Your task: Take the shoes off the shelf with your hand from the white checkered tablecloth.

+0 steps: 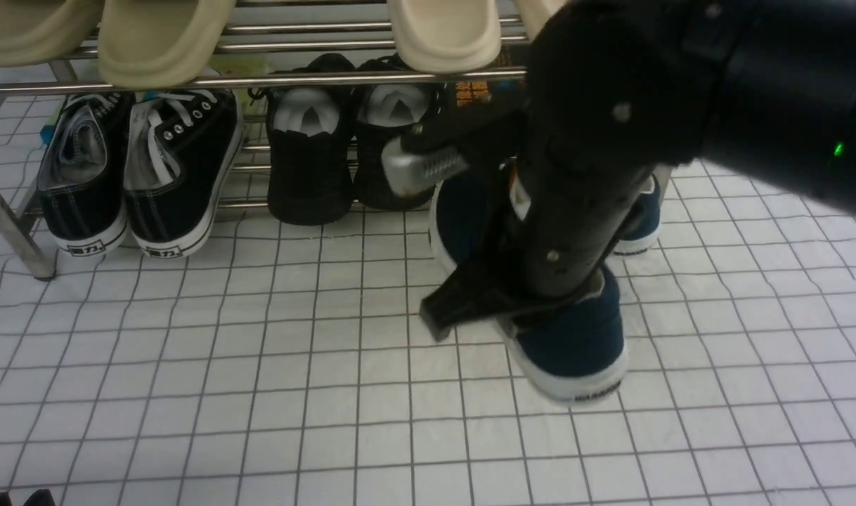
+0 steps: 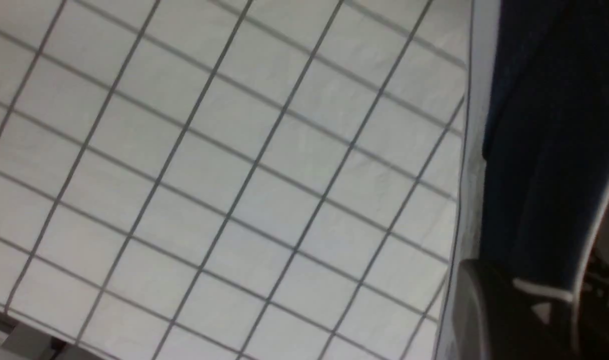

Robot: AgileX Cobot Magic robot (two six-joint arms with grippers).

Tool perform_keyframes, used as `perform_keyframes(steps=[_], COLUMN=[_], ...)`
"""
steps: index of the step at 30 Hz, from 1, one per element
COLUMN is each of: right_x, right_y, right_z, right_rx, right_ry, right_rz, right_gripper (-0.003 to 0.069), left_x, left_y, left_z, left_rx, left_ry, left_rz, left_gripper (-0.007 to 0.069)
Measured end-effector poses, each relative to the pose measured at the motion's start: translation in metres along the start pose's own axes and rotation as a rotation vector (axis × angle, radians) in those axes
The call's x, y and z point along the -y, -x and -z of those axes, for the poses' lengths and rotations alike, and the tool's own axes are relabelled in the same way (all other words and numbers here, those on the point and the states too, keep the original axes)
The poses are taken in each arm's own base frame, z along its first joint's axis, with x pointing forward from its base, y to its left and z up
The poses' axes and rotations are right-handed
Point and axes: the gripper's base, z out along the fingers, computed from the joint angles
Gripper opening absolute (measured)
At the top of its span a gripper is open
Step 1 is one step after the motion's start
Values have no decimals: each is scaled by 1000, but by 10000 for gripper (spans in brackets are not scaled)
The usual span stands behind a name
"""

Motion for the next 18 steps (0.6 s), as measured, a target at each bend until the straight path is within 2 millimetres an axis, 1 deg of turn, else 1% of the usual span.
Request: perform_keyframes(steps=[1, 2, 3, 4, 6, 10, 12, 14, 15, 18], right_x=[-8, -11, -13, -13, -14, -8, -6, 1, 0, 7], right_y=[-5, -6, -7, -7, -4, 6, 9, 15, 15, 23], right_z=[-10, -16, -23, -25, -37, -54, -58, -71, -72, -93], right_rx=[-6, -2, 1, 0, 31, 81, 89, 96, 96, 101], right_ry=[10, 18, 22, 22, 18, -1, -2, -6, -5, -11], right_rz=[-22, -38, -62, -73, -123, -193, -213, -258, -258, -279], right_gripper=[31, 31, 31, 31, 31, 31, 31, 31, 31, 41], left_x=[0, 0, 0, 0, 0, 0, 0, 0, 0, 0], left_y=[0, 0, 0, 0, 0, 0, 0, 0, 0, 0], left_z=[0, 0, 0, 0, 0, 0, 0, 0, 0, 0], left_rx=[0, 0, 0, 0, 0, 0, 0, 0, 0, 0], left_ry=[0, 0, 0, 0, 0, 0, 0, 0, 0, 0], left_rz=[0, 0, 0, 0, 0, 0, -1, -1, -1, -1], left_gripper=[240, 240, 240, 240, 240, 240, 240, 240, 240, 240])
